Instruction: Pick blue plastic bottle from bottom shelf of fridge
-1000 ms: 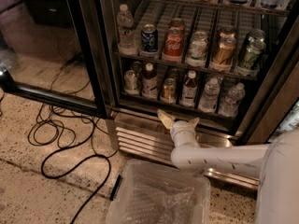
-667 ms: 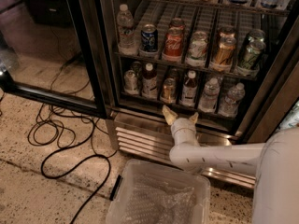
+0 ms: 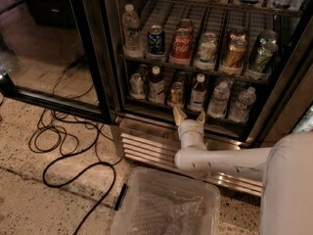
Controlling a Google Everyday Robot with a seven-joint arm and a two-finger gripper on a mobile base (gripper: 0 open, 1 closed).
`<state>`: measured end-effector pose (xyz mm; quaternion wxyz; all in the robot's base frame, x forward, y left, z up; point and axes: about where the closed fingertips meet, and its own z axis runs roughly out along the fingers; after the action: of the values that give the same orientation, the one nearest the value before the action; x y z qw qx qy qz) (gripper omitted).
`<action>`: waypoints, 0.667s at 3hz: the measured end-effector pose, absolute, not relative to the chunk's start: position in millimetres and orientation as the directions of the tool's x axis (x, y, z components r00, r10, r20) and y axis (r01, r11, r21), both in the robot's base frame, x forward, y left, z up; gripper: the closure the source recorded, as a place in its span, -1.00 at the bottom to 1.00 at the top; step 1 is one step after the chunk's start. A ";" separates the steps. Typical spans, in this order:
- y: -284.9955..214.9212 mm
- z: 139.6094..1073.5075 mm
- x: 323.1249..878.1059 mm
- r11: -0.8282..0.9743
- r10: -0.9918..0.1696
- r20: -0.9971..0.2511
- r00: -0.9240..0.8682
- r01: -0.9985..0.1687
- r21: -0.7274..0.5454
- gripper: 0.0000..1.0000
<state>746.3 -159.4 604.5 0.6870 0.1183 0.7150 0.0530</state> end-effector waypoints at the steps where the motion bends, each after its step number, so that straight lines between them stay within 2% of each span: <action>1: -158.0 611.3 752.3 0.968 0.234 -0.972 -0.005 0.094 0.232 -0.38; 2: -155.7 613.8 756.6 0.972 0.218 -0.976 0.007 0.092 0.218 -0.30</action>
Offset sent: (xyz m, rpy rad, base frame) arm 0.0141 0.0066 0.0105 -0.0437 -0.0463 -0.0023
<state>756.6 -155.7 613.8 0.7010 0.1102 0.7031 0.0452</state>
